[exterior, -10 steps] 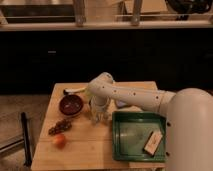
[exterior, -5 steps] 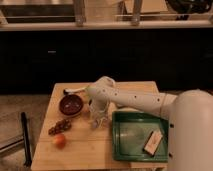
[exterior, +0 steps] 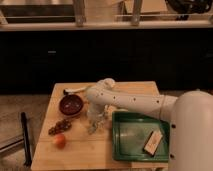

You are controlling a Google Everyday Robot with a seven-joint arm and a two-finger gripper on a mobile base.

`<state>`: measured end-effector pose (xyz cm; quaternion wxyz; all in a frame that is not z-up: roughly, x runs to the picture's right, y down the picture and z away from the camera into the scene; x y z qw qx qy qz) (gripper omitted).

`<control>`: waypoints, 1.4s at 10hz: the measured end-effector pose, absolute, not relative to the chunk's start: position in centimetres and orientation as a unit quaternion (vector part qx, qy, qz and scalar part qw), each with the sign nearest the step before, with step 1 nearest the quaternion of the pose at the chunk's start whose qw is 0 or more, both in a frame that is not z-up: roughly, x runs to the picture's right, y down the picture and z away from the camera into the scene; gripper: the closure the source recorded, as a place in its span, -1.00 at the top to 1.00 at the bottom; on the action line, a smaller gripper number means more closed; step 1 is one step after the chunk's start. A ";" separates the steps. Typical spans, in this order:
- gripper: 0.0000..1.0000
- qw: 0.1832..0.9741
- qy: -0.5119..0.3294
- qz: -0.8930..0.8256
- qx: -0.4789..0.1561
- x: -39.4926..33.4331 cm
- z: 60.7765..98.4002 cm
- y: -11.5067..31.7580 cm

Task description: Place towel in table surface

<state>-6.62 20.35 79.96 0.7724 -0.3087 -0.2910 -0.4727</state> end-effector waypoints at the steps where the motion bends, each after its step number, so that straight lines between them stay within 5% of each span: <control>1: -0.40 0.769 -0.293 -0.478 -0.306 -7.2 79.7 20.6; 6: 0.55 0.772 -0.290 -0.477 -0.303 -8.1 79.4 20.9; 14: 0.60 0.794 -0.279 -0.457 -0.288 -7.7 80.5 19.8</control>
